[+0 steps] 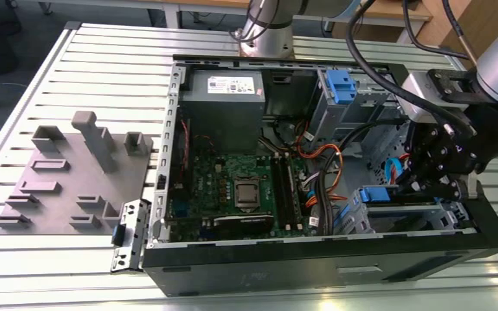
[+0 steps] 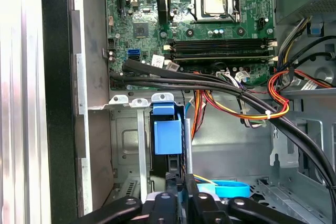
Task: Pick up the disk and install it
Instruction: 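Insert the first disk wire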
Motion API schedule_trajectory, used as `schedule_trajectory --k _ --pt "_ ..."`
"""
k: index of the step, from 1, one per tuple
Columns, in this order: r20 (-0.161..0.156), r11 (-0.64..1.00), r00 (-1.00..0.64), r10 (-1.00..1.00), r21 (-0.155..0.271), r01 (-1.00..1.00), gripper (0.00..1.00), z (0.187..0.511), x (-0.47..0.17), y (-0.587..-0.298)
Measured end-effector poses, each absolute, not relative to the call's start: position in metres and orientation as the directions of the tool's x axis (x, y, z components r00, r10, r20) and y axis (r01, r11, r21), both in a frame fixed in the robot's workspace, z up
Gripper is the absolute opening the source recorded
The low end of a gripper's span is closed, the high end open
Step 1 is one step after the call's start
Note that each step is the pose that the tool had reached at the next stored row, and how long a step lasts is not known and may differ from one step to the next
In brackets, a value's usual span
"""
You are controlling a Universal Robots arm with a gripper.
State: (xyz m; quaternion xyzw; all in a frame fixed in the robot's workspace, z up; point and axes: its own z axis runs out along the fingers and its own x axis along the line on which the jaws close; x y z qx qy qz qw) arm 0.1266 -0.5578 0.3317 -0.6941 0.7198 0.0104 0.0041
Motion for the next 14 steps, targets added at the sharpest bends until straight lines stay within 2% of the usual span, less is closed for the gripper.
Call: schedule_trajectory --k 1,2,14 --pt "-0.020 0.036 -0.036 -0.999 0.009 -0.999 0.17 0.3317 0.1266 -0.5578" --pt "-0.020 0.036 -0.036 -0.999 0.009 -0.999 0.24 0.3317 0.1266 -0.5578" --pt "-0.020 0.036 -0.036 -0.999 0.009 -0.999 0.24 0.3381 0.1267 -0.5532"
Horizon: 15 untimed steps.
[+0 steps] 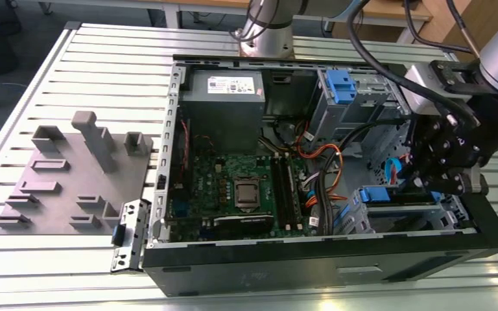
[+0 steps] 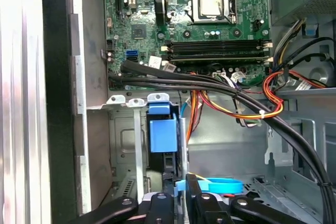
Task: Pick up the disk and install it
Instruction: 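Insert the first disk wire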
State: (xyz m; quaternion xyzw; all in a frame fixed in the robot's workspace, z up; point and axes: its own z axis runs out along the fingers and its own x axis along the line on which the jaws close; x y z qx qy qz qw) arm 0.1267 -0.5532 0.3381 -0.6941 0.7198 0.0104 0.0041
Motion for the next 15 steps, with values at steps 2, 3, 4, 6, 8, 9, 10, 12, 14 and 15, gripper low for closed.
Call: schedule_trajectory --k 2,3,4,6,8,9,10,12,14,15 --pt "-0.020 0.036 -0.036 -0.999 0.009 -0.999 0.24 0.3381 0.1267 -0.5514" --pt "-0.020 0.036 -0.036 -0.999 0.009 -0.999 0.24 0.3381 0.1267 -0.5507" --pt "-0.020 0.036 -0.036 -0.999 0.009 -0.999 0.24 0.3381 0.1267 -0.5503" --pt "-0.020 0.036 -0.036 -0.999 0.009 -0.999 0.24 0.3375 0.1266 -0.5503" --pt "-0.020 0.036 -0.036 -0.999 0.009 -0.999 0.24 0.3366 0.1266 -0.5502" --pt "-0.020 0.036 -0.036 -0.999 0.009 -0.999 0.24 0.3364 0.1266 -0.5502" --pt "-0.020 0.036 -0.036 -0.999 0.009 -0.999 0.24 0.3361 0.1266 -0.5503" --pt "-0.021 0.036 -0.037 -0.999 0.009 -0.999 0.24 0.3357 0.1266 -0.5503" --pt "-0.021 0.036 -0.036 -0.999 0.009 -0.999 0.24 0.3355 0.1266 -0.5502" --pt "-0.021 0.036 -0.036 -0.999 0.009 -0.999 0.24 0.3354 0.1266 -0.5502"
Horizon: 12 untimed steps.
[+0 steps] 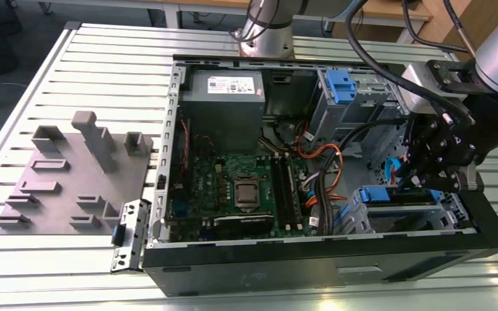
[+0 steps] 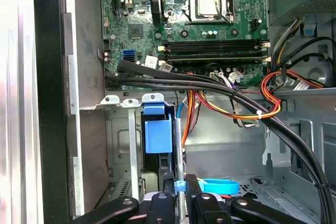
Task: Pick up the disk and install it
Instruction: 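Insert the first disk wire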
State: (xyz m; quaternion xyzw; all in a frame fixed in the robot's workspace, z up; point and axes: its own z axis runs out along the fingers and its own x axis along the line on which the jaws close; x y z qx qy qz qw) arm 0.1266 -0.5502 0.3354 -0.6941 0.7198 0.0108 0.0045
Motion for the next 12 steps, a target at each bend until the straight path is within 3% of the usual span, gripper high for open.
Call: schedule_trajectory --k 12 --pt "-0.022 0.036 -0.036 -0.999 0.009 -0.999 0.24 0.348 0.128 -0.550"
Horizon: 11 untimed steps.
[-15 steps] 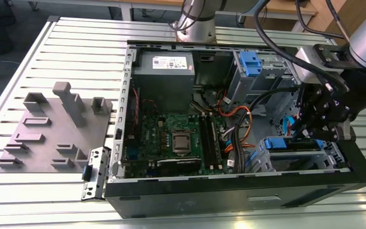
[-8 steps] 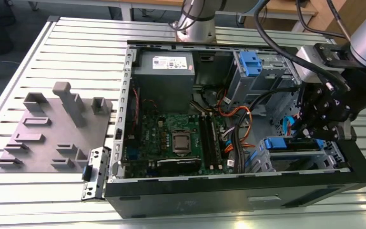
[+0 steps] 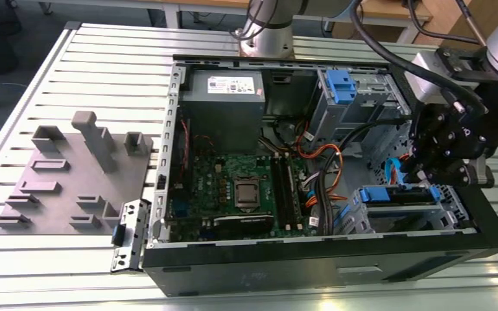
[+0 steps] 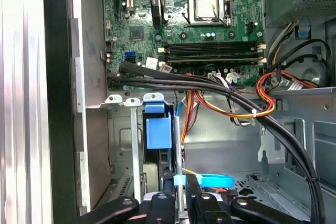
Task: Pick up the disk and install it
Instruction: 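Insert the first disk wire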
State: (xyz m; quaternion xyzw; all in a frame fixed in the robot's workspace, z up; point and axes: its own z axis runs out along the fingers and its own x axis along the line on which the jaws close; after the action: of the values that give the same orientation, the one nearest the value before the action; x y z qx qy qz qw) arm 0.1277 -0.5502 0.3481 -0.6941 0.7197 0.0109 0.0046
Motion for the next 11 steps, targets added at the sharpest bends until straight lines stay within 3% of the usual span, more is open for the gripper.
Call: schedule_trajectory --k 11 --pt "-0.021 0.036 -0.036 -0.999 0.010 -0.999 0.24 0.348 0.151 -0.550"
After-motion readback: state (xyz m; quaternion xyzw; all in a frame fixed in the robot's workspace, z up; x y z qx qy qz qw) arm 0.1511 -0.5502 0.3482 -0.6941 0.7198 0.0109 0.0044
